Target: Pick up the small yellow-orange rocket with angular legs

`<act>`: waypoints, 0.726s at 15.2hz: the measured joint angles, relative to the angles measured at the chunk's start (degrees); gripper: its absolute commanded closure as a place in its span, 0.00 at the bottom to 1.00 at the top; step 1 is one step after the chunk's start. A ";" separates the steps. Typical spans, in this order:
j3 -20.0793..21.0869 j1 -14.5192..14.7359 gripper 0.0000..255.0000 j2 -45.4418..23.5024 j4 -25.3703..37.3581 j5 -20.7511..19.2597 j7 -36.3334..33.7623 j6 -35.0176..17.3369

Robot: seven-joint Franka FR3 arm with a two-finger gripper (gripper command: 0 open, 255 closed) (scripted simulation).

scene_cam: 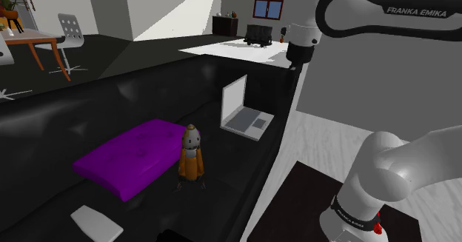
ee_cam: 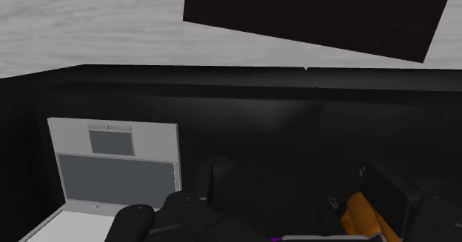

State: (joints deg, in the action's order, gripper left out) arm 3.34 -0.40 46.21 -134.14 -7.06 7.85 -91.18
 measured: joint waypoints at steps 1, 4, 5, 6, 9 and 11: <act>0.00 0.00 0.00 0.00 0.00 0.00 0.00 0.00; 1.27 0.71 0.00 -0.24 -2.75 1.12 -1.95 -5.11; 1.73 0.96 0.00 -0.43 -3.64 1.49 -2.66 -7.25; 2.33 1.24 0.00 -0.85 -4.49 1.89 -3.49 -9.58; 4.43 2.13 0.00 -2.20 -7.74 3.07 -6.33 -17.51; 6.03 2.44 0.00 -4.76 -8.70 3.54 -8.31 -23.20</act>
State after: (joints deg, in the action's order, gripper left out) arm 9.37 2.04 41.45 -142.85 -3.52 -0.47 -114.38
